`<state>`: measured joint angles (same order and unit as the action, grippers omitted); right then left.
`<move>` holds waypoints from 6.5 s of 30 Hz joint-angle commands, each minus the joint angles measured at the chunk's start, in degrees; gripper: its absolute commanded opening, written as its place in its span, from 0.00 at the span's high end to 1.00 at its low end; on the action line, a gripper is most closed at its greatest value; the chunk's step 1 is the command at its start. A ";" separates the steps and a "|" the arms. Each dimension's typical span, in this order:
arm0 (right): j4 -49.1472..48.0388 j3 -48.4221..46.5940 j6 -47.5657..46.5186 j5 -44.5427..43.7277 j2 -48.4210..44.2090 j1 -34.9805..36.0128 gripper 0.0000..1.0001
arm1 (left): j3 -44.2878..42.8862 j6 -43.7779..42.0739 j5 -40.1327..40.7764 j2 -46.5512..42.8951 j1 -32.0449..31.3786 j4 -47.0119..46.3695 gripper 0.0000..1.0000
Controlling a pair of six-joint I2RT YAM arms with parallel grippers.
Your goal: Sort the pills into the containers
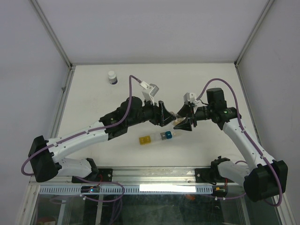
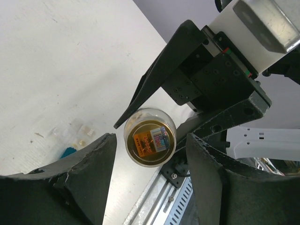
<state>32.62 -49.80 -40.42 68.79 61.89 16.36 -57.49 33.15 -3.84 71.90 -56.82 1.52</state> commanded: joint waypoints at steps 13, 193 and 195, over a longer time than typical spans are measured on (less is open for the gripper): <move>-2.12 -1.05 -0.24 1.30 -1.16 -0.36 1.00 | -2.94 -11.48 -8.20 1.33 -1.02 -1.51 0.73; -2.66 -0.47 0.26 1.24 0.51 -0.86 1.00 | -10.08 -5.48 6.32 4.12 -3.65 8.98 0.46; -2.65 -0.45 0.26 1.25 0.43 -0.89 1.00 | -10.18 -6.00 5.63 4.38 -3.65 8.98 0.54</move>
<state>32.18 -49.25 -40.36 68.27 62.61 15.73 -64.62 28.86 3.90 76.40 -60.34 11.99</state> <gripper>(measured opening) 0.545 0.517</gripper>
